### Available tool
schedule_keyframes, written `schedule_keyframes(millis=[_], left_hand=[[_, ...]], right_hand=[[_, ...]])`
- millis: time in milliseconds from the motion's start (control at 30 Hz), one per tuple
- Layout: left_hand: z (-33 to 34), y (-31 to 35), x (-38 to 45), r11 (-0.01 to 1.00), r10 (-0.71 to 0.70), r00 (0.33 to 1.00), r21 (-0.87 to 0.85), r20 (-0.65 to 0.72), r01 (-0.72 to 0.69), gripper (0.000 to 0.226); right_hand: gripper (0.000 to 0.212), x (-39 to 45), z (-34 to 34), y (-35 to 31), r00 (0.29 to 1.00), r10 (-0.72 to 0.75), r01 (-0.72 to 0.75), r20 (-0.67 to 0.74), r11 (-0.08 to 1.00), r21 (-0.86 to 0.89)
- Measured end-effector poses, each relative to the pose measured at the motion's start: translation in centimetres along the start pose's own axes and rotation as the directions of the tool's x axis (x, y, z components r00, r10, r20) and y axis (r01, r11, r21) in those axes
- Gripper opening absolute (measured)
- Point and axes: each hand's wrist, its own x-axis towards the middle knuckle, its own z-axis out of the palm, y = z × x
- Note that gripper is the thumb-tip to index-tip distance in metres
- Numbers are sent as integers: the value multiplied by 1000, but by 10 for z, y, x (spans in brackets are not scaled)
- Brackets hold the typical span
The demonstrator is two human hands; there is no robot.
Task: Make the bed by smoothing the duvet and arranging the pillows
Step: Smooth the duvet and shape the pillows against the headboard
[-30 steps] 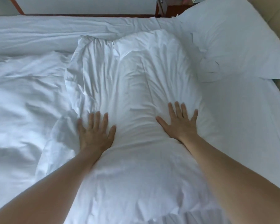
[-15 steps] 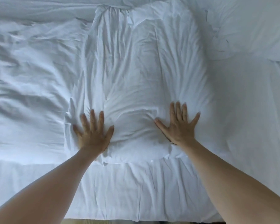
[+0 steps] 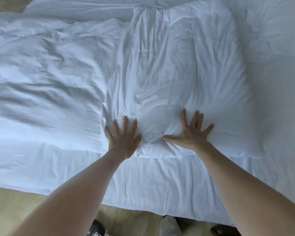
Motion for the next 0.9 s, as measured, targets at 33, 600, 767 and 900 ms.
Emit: schedule_keyframes(millis=[33,600,767,900], left_hand=[[0,-8,1,999,41,999,28,-31,-40,65],[-26,-352,-4,998,68,997,16,49,-69,60],[-25,-439,-10,994,99,990,47,-98,-95,52],[-33,-510,7,996,82,956,-11,-282,-89,57]], right_hand=[[143,-1,3,-9,1000,0,0,-13,1000,13],[78,-12,45,-319,969,-249,249,-11,966,75],[77,-16,63,-422,937,-340,339,85,940,29],[77,3,57,-490,911,-403,408,83,911,-61]])
